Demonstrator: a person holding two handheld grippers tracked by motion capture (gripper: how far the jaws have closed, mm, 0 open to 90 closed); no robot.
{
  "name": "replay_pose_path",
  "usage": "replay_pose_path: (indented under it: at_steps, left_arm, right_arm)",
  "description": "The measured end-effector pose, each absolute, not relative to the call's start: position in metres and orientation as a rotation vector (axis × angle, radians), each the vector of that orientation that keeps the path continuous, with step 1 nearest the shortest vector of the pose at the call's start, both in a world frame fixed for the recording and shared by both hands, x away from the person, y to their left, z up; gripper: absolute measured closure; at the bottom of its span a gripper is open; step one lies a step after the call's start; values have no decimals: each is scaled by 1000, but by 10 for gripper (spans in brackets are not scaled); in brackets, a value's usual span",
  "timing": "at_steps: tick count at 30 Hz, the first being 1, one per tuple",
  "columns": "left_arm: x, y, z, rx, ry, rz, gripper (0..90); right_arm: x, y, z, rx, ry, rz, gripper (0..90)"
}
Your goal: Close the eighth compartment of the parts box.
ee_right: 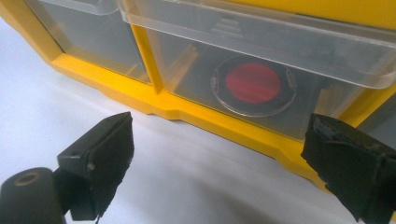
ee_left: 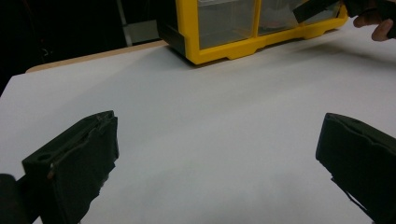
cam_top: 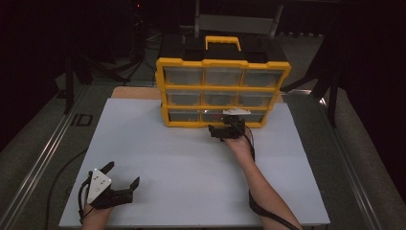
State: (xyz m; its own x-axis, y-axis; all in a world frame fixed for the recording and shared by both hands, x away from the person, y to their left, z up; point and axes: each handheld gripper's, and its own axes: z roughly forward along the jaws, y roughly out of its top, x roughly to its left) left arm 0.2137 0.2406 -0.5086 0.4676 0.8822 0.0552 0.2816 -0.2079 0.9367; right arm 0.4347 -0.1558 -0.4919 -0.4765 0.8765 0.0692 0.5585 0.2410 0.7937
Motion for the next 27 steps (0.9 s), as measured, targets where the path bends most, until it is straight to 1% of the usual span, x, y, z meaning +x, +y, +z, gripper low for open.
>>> replay_pose_path:
  at_steps: [9, 27]
  left_arm:
    - [215, 239, -509, 1739, 1001, 764, 3]
    - [214, 240, -509, 1736, 1000, 764, 3]
  right_arm:
    - [432, -156, -487, 1253, 2141, 1135, 89]
    - [419, -153, -479, 1086, 2198, 1318, 89]
